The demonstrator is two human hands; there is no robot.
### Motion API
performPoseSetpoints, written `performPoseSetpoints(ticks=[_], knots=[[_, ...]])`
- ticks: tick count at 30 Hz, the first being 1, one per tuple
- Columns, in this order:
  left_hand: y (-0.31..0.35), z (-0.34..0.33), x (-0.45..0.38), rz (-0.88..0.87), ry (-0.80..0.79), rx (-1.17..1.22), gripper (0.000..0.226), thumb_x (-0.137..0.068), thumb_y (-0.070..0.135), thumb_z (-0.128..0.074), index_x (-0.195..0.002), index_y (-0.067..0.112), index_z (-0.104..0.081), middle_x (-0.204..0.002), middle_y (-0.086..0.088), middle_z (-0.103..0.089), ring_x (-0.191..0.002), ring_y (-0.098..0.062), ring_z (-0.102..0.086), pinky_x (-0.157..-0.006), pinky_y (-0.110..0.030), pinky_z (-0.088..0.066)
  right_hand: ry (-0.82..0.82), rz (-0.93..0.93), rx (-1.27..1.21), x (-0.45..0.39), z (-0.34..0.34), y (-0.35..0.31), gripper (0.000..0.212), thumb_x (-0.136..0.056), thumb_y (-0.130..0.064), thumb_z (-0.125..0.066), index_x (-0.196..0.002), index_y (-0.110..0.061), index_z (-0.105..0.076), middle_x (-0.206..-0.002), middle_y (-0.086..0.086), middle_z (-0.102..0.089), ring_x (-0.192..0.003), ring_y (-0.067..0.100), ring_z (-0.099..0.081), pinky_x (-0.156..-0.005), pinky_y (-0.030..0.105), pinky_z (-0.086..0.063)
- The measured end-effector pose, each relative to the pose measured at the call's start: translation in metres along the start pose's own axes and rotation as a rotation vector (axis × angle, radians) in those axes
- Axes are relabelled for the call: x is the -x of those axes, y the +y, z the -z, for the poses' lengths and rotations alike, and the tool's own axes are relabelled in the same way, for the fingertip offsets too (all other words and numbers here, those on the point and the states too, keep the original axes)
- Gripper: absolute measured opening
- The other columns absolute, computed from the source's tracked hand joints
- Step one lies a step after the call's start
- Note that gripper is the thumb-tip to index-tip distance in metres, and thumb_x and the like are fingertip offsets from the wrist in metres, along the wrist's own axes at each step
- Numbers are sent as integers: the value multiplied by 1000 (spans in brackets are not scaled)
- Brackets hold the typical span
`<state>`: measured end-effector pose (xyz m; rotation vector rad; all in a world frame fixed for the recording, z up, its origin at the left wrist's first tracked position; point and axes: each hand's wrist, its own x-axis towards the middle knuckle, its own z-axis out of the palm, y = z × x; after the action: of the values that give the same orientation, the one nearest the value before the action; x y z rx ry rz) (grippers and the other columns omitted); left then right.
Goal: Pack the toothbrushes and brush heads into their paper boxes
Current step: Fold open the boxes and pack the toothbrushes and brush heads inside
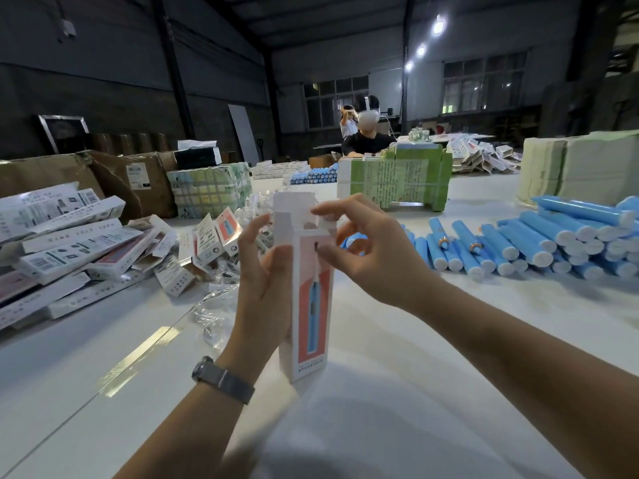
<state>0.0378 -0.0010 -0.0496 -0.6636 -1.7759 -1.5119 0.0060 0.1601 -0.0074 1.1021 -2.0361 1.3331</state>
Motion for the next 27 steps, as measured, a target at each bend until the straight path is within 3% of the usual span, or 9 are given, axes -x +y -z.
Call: performPoseSetpoints(ticks=[1, 3, 7, 11, 15, 19, 22, 27], knots=[[0, -2, 1, -49, 6, -28, 26, -108, 12, -31, -132, 20, -26, -111, 34, -63, -90, -4, -71, -66, -17, -57, 33, 8, -45, 1, -2, 1, 44, -84, -6, -75, -122, -25, -61, -106, -11, -53, -76, 4, -58, -63, 13, -46], [1, -4, 3, -80, -3, -44, 29, -109, 14, -30, -135, 25, -25, -117, 41, -54, -100, -4, -69, -70, -20, -58, 79, 52, -104, 2, -5, 2, 52, -81, -4, -75, -123, -28, -58, -106, -10, -54, -74, 6, -58, -63, 14, -47], [-2, -5, 6, -7, -8, -96, 53, -98, 35, -56, -139, 40, -23, -120, 32, -56, -102, -16, -70, -73, -34, -62, 123, 116, -139, 3, -7, 0, 56, -80, -2, -75, -125, -28, -56, -105, -10, -60, -80, 10, -60, -62, 21, -52], [-4, -7, 8, -11, 38, -92, 38, -102, 27, -45, -133, 43, -31, -113, 17, -60, -96, -12, -68, -73, -23, -57, 90, 107, -159, 4, -7, -3, 52, -81, -1, -73, -123, -27, -58, -101, -14, -64, -85, 10, -61, -63, 22, -50], [-2, -7, 9, -15, 25, -26, 24, -104, 22, -40, -123, 37, -38, -99, 18, -59, -83, -6, -64, -68, -21, -54, 37, 88, -124, 3, -3, -4, 42, -84, -4, -70, -117, -28, -59, -97, -14, -65, -85, 10, -59, -66, 24, -49], [1, -7, 10, -34, -20, 25, 22, -103, 17, -39, -121, 29, -39, -99, 19, -57, -84, -4, -62, -69, -19, -53, -19, 99, -72, 0, 6, -5, 33, -85, -7, -73, -110, -26, -61, -96, -9, -66, -86, 15, -59, -70, 30, -48], [0, -10, 12, -21, -40, 31, 22, -104, 19, -37, -120, 33, -38, -97, 29, -55, -83, -1, -61, -68, -16, -53, 23, 133, -69, -2, 10, -9, 29, -82, -7, -76, -101, -24, -62, -91, -12, -67, -87, 9, -65, -77, 30, -50], [-1, -10, 10, 29, -74, 57, 21, -103, 24, -37, -122, 34, -37, -94, 27, -56, -83, 0, -61, -71, -18, -53, 65, 172, -30, -3, 13, -13, 27, -78, -6, -81, -90, -23, -63, -87, -9, -67, -85, 9, -66, -87, 39, -54]])
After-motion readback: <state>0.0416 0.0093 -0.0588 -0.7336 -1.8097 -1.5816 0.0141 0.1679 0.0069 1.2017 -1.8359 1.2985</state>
